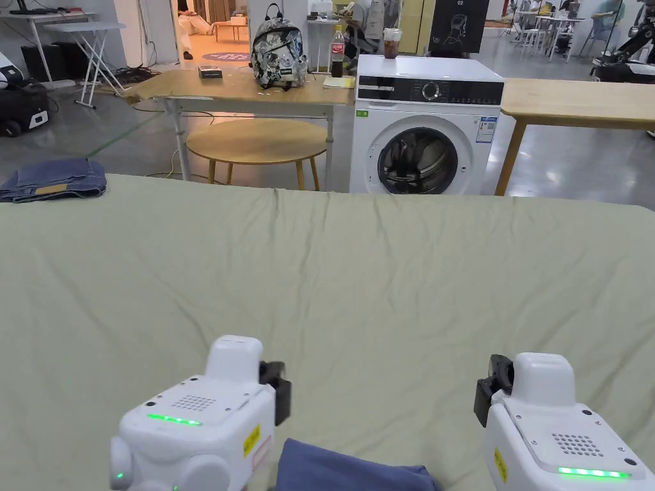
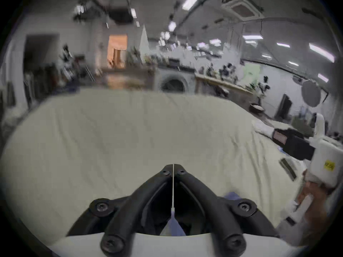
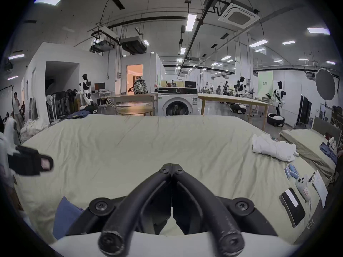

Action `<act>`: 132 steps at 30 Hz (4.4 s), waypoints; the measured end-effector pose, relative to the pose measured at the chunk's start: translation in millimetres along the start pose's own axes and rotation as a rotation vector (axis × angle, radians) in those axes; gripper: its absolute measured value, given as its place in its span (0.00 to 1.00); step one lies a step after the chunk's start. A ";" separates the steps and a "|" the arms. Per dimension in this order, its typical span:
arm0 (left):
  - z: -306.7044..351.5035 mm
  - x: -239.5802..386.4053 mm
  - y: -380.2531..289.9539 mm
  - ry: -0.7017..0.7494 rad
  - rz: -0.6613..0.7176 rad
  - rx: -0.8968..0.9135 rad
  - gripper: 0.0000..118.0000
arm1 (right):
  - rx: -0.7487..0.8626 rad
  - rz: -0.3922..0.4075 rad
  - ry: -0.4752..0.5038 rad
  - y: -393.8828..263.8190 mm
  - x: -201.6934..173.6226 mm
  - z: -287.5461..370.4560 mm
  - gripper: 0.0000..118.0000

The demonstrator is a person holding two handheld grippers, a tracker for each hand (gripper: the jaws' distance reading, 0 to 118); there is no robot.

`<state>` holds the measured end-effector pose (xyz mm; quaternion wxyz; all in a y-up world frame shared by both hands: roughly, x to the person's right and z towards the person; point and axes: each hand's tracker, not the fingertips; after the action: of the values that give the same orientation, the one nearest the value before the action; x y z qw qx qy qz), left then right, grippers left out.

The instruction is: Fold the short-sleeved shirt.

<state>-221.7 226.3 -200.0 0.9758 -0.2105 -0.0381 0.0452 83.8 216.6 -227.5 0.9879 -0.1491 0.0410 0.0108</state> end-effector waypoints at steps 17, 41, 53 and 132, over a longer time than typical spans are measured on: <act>25.8 -32.6 4.5 0.253 -0.005 0.307 0.00 | 0.167 0.014 -0.008 19.8 -13.0 17.1 0.00; 27.6 -58.1 -37.4 0.042 0.103 -0.016 0.00 | -0.345 0.160 0.180 -129.8 -66.1 11.1 0.00; -29.7 -107.8 -76.2 -0.561 0.538 -0.508 0.69 | -0.369 0.121 0.198 -129.2 -56.9 7.1 0.00; 108.5 -478.8 -7.7 -0.039 0.864 -0.489 0.16 | -0.225 0.159 0.223 -36.4 -126.8 -52.1 0.00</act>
<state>-706.7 213.6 -124.7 0.7891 -0.4288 0.0249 0.4391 -45.4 165.3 -255.7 0.9504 -0.2551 0.1604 0.0767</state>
